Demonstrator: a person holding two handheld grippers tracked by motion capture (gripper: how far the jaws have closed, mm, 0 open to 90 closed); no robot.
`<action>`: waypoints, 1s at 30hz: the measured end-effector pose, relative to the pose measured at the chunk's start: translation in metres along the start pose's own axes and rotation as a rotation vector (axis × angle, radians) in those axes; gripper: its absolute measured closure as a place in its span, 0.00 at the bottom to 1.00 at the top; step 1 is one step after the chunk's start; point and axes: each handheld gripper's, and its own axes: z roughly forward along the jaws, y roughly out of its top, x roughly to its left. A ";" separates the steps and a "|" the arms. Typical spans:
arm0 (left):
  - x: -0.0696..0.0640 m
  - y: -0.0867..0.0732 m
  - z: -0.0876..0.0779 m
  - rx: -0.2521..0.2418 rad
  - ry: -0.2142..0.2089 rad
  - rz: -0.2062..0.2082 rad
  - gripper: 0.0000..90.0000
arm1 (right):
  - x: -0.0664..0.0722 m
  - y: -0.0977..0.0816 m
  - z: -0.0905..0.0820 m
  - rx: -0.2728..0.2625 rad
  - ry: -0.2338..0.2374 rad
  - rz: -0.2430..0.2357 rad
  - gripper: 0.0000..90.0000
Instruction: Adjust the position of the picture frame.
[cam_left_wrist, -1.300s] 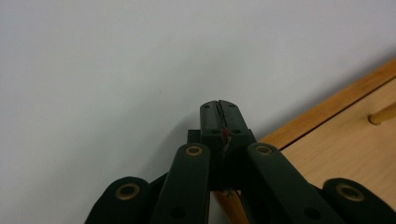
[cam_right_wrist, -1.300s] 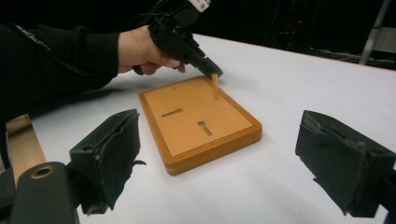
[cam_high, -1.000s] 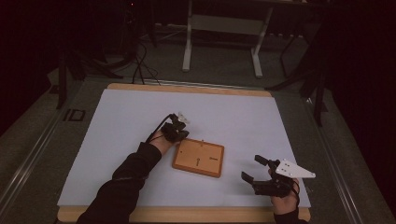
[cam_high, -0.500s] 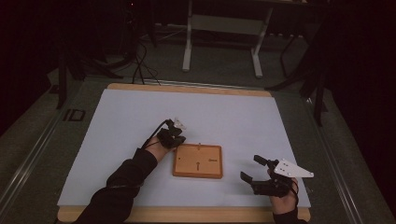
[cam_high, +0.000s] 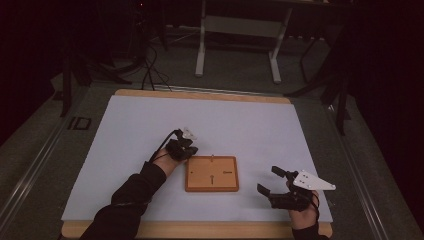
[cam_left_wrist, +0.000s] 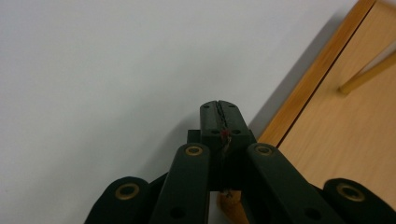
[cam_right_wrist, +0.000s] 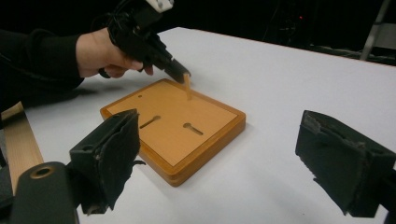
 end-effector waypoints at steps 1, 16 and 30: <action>0.000 0.001 -0.004 -0.013 0.001 0.000 1.00 | 0.000 0.000 0.000 0.001 0.001 0.002 0.15; -0.002 -0.011 -0.045 -0.119 -0.113 -0.010 0.66 | -0.001 0.001 0.000 -0.011 0.003 0.006 0.15; -0.025 -0.016 -0.046 -0.154 -0.218 0.021 0.50 | 0.006 0.005 0.001 0.001 -0.049 -0.039 0.16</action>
